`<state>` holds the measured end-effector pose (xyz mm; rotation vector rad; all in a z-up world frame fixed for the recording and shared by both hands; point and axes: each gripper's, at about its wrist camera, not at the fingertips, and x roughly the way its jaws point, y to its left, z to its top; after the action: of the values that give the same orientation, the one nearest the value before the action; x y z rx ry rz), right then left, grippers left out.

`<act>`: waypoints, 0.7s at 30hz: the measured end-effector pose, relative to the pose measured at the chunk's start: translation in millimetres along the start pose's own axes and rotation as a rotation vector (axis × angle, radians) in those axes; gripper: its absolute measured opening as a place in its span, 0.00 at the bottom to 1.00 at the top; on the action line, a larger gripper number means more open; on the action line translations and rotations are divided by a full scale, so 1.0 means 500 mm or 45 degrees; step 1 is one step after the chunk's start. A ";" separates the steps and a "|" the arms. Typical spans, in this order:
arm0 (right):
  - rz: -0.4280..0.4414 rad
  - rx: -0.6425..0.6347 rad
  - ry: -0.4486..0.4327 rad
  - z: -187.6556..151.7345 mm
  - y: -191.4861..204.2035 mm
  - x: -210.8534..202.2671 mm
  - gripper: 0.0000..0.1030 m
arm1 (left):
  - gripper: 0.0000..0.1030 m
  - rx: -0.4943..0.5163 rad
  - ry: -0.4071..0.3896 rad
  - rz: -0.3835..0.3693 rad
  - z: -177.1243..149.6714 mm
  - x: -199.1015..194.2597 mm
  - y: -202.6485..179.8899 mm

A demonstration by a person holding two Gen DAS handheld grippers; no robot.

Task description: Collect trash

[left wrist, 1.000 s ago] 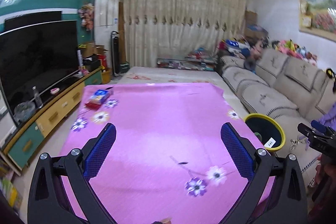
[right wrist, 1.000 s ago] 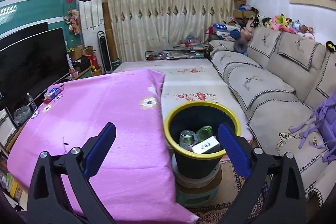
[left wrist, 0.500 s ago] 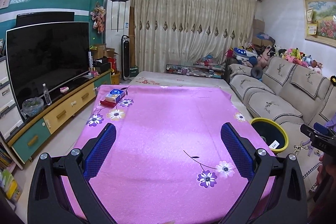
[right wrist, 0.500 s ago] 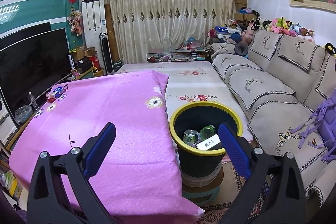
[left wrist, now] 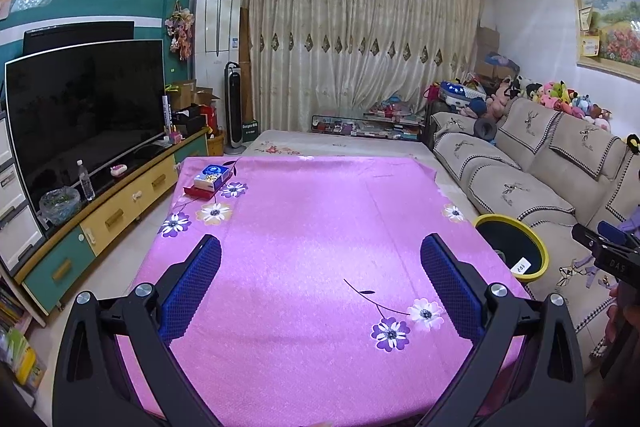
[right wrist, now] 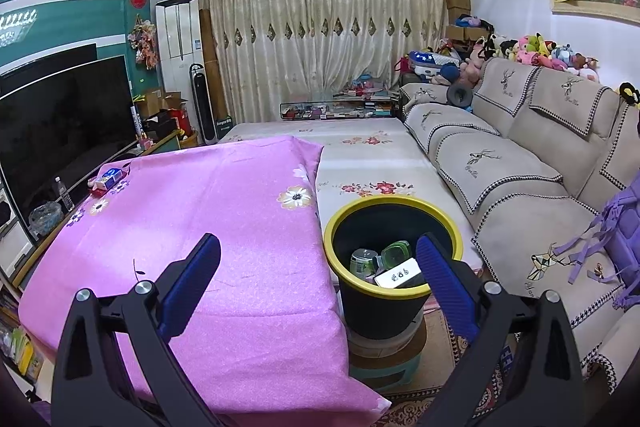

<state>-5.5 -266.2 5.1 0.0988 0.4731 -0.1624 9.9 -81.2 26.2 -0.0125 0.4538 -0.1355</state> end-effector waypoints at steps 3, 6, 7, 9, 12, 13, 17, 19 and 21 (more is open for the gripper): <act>0.007 -0.002 0.004 0.000 0.004 0.003 0.91 | 0.95 0.001 -0.001 0.002 0.001 0.000 -0.001; 0.012 -0.003 0.008 0.002 0.005 0.008 0.91 | 0.95 -0.006 -0.001 0.003 0.000 0.001 -0.002; 0.014 -0.003 0.008 0.002 0.005 0.008 0.91 | 0.95 -0.007 0.000 0.003 -0.001 0.002 -0.002; 0.015 -0.001 0.009 0.002 0.003 0.008 0.91 | 0.95 -0.005 0.002 0.006 -0.002 0.004 -0.002; 0.013 0.000 0.011 0.000 0.004 0.009 0.91 | 0.95 -0.007 0.010 0.003 -0.005 0.009 0.000; 0.013 0.000 0.011 0.001 0.005 0.009 0.91 | 0.95 -0.008 0.012 0.002 -0.005 0.010 0.000; 0.019 0.005 0.013 0.000 0.005 0.010 0.91 | 0.95 -0.007 0.020 -0.008 -0.008 0.017 -0.002; 0.020 0.005 0.014 -0.001 0.004 0.011 0.91 | 0.95 -0.004 0.021 -0.008 -0.008 0.018 -0.005; 0.021 0.005 0.014 -0.001 0.005 0.012 0.91 | 0.95 -0.005 0.025 -0.008 -0.010 0.021 -0.005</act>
<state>0.1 -264.4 2.2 0.1075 0.4831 -0.1469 16.6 -85.0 17.4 -0.0166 0.4737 -0.1411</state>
